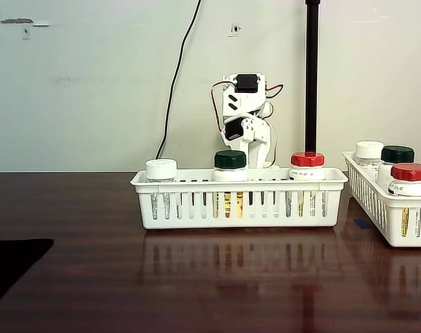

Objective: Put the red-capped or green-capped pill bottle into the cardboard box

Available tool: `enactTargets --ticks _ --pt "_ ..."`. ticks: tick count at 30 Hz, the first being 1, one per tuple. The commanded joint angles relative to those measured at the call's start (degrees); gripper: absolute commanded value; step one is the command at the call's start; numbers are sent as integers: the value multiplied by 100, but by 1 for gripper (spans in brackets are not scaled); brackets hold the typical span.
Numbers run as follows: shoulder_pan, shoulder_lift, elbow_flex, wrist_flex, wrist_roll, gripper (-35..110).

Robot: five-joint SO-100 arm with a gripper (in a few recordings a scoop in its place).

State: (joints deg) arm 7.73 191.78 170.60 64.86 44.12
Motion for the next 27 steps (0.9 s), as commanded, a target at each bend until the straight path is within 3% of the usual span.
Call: enactTargets --ticks 1,27 --pt "272 510 -97 -1485 6451 1" --pt "466 510 -97 -1986 6302 1"
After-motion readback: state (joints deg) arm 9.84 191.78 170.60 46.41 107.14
